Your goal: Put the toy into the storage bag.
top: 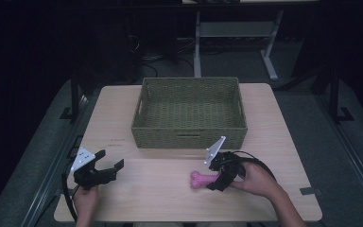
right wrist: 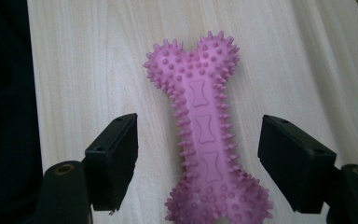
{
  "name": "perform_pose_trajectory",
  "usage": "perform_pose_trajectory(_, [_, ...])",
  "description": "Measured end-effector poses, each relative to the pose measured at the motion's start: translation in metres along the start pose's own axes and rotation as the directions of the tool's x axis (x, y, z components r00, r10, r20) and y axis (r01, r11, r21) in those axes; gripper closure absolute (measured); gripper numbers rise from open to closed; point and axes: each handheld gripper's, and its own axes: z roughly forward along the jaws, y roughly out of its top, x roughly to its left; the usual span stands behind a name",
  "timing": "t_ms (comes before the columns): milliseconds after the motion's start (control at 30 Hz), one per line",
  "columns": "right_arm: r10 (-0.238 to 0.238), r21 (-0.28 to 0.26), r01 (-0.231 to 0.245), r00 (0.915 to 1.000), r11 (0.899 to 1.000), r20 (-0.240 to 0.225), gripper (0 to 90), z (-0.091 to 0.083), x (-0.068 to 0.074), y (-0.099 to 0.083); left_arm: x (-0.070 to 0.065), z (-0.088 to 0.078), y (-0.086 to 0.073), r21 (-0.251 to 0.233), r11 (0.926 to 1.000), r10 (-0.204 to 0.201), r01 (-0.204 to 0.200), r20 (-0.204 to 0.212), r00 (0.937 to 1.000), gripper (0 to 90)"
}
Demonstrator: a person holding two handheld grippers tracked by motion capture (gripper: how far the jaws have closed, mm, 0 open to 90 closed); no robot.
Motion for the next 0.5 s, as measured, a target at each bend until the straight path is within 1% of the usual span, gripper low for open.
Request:
perform_pose_trajectory(67, [0.002,0.006,-0.002,1.0000,1.000,-0.007,29.9,0.002,-0.001,0.001,0.000,0.000,0.000,0.002,1.0000,0.001,-0.001,0.000,1.0000,12.8])
perform_pose_trajectory(167, [-0.001,0.022,0.001,1.0000,1.000,-0.004,32.6,0.005,-0.003,0.001,0.000,0.000,0.000,0.003,1.0000,0.001,-0.001,0.001,1.0000,12.8])
perform_pose_trajectory(267, [-0.012,0.051,0.012,0.9999,0.999,0.010,35.8,0.008,-0.003,0.004,0.000,0.000,0.000,0.003,1.0000,-0.002,0.002,0.002,1.0000,12.8])
perform_pose_trajectory(367, [-0.018,0.068,0.017,0.9998,0.998,0.005,38.9,0.011,-0.004,0.006,0.000,0.000,0.000,0.001,1.0000,-0.002,0.002,0.001,1.0000,12.8])
perform_pose_trajectory(500, [-0.040,0.092,0.039,0.9992,0.995,0.002,43.0,0.015,-0.004,0.010,0.001,0.000,0.000,0.001,1.0000,-0.003,0.003,0.001,1.0000,12.8])
